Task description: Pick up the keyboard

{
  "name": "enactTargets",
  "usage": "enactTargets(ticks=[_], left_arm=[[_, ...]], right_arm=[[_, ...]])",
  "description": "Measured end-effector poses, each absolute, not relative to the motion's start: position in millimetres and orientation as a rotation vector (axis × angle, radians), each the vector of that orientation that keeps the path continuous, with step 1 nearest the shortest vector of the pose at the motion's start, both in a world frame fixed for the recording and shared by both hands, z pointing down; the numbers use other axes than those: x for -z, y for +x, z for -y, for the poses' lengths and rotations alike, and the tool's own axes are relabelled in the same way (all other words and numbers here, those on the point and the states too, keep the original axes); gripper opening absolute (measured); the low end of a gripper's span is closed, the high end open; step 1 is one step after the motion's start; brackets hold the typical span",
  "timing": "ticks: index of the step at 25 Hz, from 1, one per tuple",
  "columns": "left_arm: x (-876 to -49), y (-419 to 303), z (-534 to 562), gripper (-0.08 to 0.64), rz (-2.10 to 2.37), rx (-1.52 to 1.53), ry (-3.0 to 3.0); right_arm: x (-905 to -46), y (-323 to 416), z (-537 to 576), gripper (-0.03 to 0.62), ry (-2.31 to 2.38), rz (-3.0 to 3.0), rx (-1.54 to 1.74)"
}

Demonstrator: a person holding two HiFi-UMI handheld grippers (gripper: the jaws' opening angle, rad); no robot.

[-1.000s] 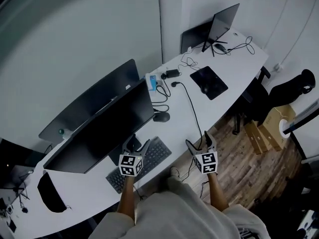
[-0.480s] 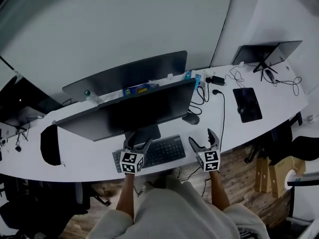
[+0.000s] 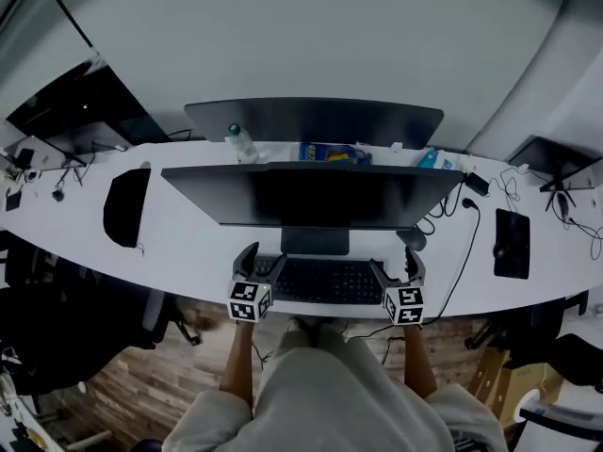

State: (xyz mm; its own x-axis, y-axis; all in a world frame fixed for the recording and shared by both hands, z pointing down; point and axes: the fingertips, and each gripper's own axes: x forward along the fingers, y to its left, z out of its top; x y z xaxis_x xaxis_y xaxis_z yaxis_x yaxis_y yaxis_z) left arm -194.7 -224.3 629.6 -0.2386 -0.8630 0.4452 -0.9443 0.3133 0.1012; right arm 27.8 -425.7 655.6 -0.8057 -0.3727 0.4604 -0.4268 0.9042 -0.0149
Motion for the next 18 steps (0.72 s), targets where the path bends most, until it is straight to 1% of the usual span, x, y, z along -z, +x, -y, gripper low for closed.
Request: enactTargets(ticks=[7,18], left_arm=[[-657.0,-230.3,171.6,0.298,2.173,-0.225,1.464],[-712.5,-232.1,144.8,0.301,2.042,-0.242,1.43]], right_arm=[[-671.0,-0.2,405.0,0.42,0.527,2.577,-0.184],[-704.6,10.0,377.7,0.42,0.537,2.486,-0.234]])
